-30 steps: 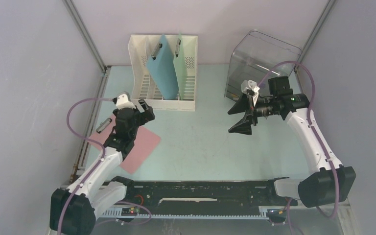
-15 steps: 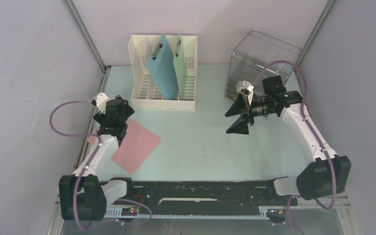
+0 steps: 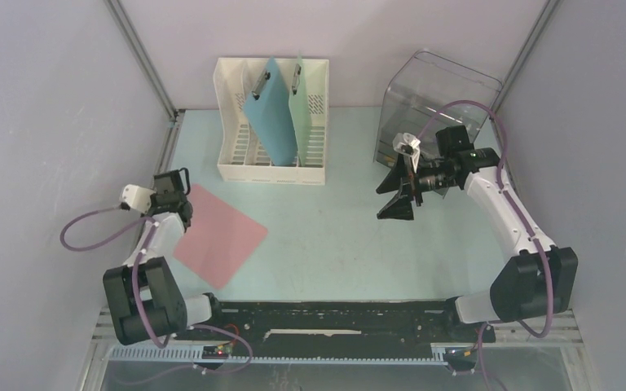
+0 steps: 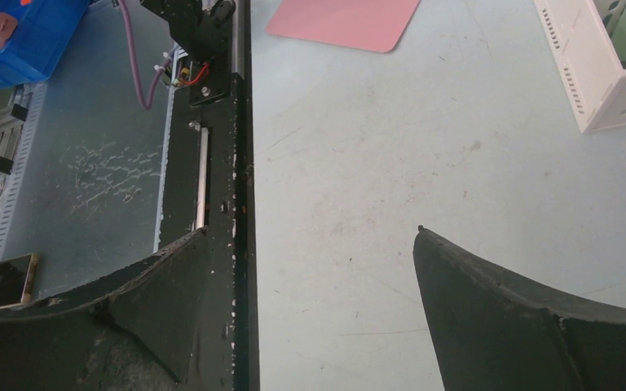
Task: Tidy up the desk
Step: Pick up the folder from the corner of the board.
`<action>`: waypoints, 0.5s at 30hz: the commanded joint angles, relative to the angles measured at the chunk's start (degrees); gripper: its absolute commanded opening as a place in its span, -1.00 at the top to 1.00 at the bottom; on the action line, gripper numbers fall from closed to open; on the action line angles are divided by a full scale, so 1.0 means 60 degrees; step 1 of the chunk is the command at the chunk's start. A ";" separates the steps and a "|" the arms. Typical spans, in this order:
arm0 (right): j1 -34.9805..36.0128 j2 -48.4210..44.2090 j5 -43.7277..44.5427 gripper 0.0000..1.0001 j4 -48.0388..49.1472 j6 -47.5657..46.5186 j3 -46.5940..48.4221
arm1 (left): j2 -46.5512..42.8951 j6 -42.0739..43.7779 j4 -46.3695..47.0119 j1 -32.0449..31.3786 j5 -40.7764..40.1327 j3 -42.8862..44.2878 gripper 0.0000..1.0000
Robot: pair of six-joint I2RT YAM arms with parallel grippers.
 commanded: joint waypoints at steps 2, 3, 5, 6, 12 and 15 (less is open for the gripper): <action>-0.0164 0.0047 -0.0007 -0.99 0.0011 -0.0022 0.0011 | 0.0742 -0.2503 -0.0695 0.0816 0.0170 0.0018 0.24; -0.0183 0.0052 -0.0014 -0.99 0.0016 -0.0022 0.0018 | 0.0961 -0.2723 -0.0916 0.0975 0.0371 0.0235 0.19; -0.0213 0.0079 -0.0006 -0.99 0.0010 -0.0022 0.0012 | 0.1416 -0.3198 -0.1412 0.1208 0.0582 0.0593 0.14; -0.0224 0.0093 -0.0006 -0.99 0.0012 -0.0022 0.0011 | 0.1710 -0.3388 -0.1575 0.1300 0.0731 0.0744 0.10; -0.0343 0.0080 -0.0034 -0.99 -0.0004 -0.0021 0.0018 | 0.2587 -0.4501 -0.1980 0.1594 0.1023 0.1231 0.07; -0.0385 0.0101 -0.0043 -0.99 0.0003 -0.0036 0.0012 | 0.2926 -0.4655 -0.2107 0.1610 0.1126 0.1555 0.06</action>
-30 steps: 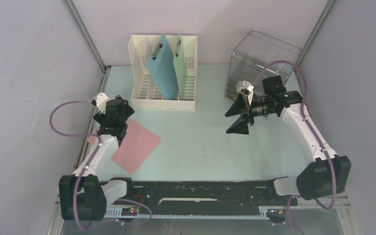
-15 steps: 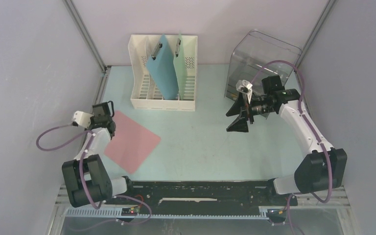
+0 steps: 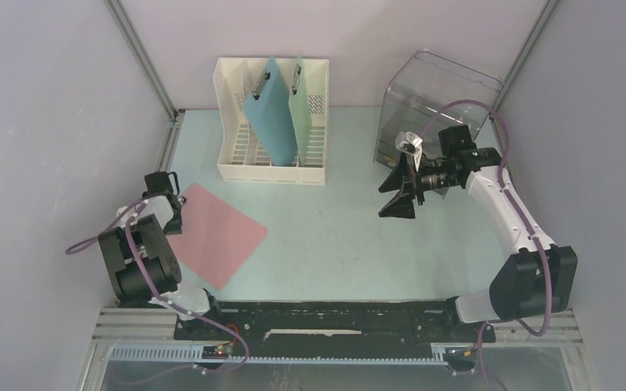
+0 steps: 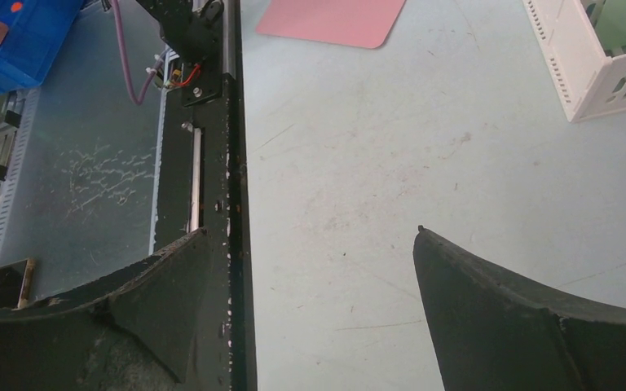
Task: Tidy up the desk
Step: Pick up the folder from the corner of the board.
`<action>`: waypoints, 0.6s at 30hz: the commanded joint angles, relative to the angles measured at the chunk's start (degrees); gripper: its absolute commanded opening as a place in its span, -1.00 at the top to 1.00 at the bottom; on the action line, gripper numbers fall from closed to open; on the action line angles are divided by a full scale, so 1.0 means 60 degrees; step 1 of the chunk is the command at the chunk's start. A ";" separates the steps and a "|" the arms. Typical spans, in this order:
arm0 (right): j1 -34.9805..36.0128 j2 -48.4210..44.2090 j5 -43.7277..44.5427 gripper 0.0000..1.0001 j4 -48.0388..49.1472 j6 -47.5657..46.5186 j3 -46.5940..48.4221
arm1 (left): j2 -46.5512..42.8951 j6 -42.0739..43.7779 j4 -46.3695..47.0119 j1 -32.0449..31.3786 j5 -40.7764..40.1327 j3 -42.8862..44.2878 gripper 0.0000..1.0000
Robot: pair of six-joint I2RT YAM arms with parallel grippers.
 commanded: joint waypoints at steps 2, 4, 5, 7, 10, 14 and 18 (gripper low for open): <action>-0.0091 0.0035 -0.0137 -0.99 -0.0016 -0.0040 0.0022 | 0.0637 -0.0949 -0.0567 0.0070 0.0143 0.0901 0.03; -0.0098 0.0051 -0.0138 -0.99 -0.0026 -0.0054 0.0015 | 0.1045 -0.1101 -0.1117 0.0095 0.0192 0.1419 -0.01; -0.0091 0.0038 -0.0138 -0.99 -0.0018 -0.0055 0.0013 | 0.1256 -0.1128 -0.1407 0.0111 0.0230 0.1721 -0.02; -0.0099 0.0030 -0.0138 -0.99 -0.0029 -0.0055 0.0012 | 0.1696 -0.1173 -0.1809 0.0101 0.0350 0.2223 -0.02; -0.0105 0.0022 -0.0141 -0.99 -0.0023 -0.0069 0.0012 | 0.2197 -0.1286 -0.2571 0.0112 0.0301 0.2992 0.02; -0.0106 0.0008 -0.0163 -0.99 -0.0037 -0.0081 0.0018 | 0.2617 -0.1357 -0.3020 0.0113 0.0296 0.3578 0.07; -0.0105 -0.0020 -0.0180 -0.99 -0.0048 -0.0096 0.0020 | 0.2994 -0.1328 -0.3599 0.0114 0.0307 0.4153 0.13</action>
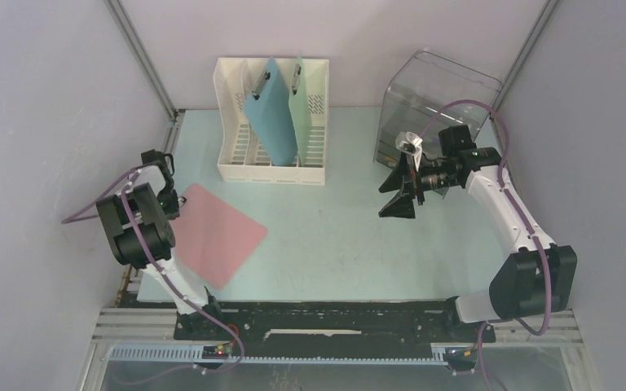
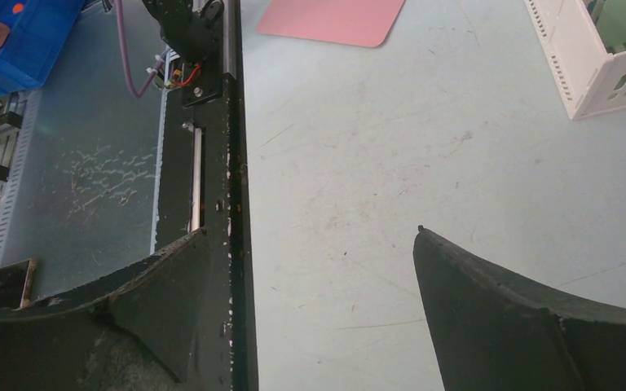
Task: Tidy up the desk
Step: Pick up the folder from the corner of the board.
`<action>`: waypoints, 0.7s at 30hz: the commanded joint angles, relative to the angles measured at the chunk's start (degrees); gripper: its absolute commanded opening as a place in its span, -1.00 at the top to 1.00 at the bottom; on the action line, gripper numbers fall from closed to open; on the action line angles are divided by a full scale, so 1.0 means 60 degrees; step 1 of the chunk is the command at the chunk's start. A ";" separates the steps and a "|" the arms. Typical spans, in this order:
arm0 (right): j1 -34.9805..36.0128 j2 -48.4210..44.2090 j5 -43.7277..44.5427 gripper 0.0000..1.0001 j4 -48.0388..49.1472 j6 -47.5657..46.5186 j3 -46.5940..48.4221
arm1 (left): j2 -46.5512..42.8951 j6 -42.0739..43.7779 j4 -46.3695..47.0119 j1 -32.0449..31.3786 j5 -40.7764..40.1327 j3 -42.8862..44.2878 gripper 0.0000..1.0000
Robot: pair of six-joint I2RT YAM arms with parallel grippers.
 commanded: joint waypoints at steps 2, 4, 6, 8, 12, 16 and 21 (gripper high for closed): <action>-0.0054 -0.0092 -0.0182 -0.99 -0.0023 -0.0081 0.0016 | 0.0398 -0.0193 -0.1134 0.0070 -0.0078 0.0826 0.15; -0.0065 -0.0127 -0.0203 -0.99 -0.0023 -0.0091 0.0025 | 0.0480 -0.0059 -0.1262 0.0072 -0.0120 0.0972 0.15; -0.0082 -0.0171 -0.0229 -0.99 -0.0022 -0.0091 0.0015 | 0.0489 0.0067 -0.1262 0.0058 -0.0247 0.0995 0.13; -0.0110 -0.0210 -0.0272 -0.99 -0.0016 -0.0092 0.0023 | 0.0442 0.0128 -0.1246 0.0030 -0.0506 0.0937 0.10; -0.0142 -0.0252 -0.0323 -0.99 -0.0042 -0.0120 0.0019 | 0.0471 0.0442 -0.1193 0.0035 -0.1020 0.0860 0.05; -0.0150 -0.0263 -0.0354 -0.99 -0.0052 -0.0121 0.0020 | 0.0519 0.0635 -0.1191 0.0029 -0.1071 0.0896 0.09; -0.0229 -0.0332 -0.0432 -0.99 -0.0074 -0.0134 0.0015 | 0.0423 0.1002 -0.0796 0.0037 -0.1106 0.0671 0.22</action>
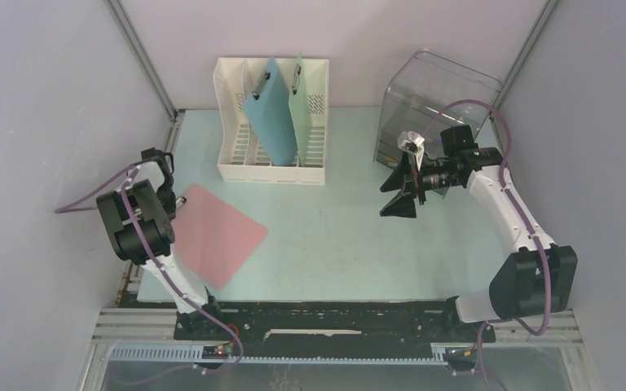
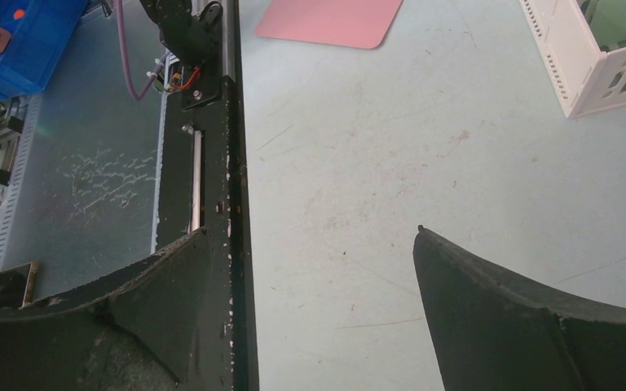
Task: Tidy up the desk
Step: Pick up the folder from the corner of the board.
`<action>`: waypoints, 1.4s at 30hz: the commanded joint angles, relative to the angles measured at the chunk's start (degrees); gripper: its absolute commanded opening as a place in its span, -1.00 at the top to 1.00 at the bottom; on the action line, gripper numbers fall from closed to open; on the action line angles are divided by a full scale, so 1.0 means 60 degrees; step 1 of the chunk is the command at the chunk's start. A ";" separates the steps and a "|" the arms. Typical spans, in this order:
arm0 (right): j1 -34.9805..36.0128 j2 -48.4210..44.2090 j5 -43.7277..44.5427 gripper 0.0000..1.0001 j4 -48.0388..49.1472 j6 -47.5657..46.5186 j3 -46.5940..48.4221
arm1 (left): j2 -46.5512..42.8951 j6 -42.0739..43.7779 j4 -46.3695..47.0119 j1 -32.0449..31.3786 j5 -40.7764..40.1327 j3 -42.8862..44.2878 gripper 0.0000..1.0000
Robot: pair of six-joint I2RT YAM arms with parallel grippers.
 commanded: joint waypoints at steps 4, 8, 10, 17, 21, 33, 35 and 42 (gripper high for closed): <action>-0.0186 -0.0359 -0.0401 -0.99 -0.0051 -0.0168 0.0015 | -0.0325 0.0512 0.0749 0.0076 -0.0575 -0.0576 0.57; -0.0196 -0.0362 -0.0406 -0.99 -0.0062 -0.0176 0.0026 | -0.0398 0.0809 0.0968 0.0099 -0.0477 -0.0677 0.67; -0.0201 -0.0372 -0.0408 -0.99 -0.0062 -0.0183 0.0025 | -0.0523 0.0893 0.1055 0.0096 -0.0436 -0.0776 0.70; -0.0298 -0.0485 -0.0455 -0.99 -0.0054 -0.0176 0.0026 | -0.1169 0.1110 0.1549 -0.0085 0.0107 -0.1402 0.72; -0.0369 -0.0571 -0.0524 -0.99 -0.0053 -0.0176 0.0032 | -0.1467 0.1190 0.1920 -0.0486 0.0477 -0.1782 0.74; -0.0628 -0.0769 -0.0808 -0.99 -0.0158 -0.0305 0.0014 | -0.1390 0.1999 0.1986 -0.1146 0.0122 -0.1211 0.41; -0.0627 -0.0758 -0.0836 -0.99 -0.0167 -0.0333 0.0020 | -0.1261 0.2332 0.1956 -0.1104 -0.0084 -0.0866 0.23; -0.0630 -0.0725 -0.0862 -0.99 -0.0209 -0.0380 0.0025 | -0.0935 0.2147 0.2385 -0.0310 0.0406 -0.0791 -0.07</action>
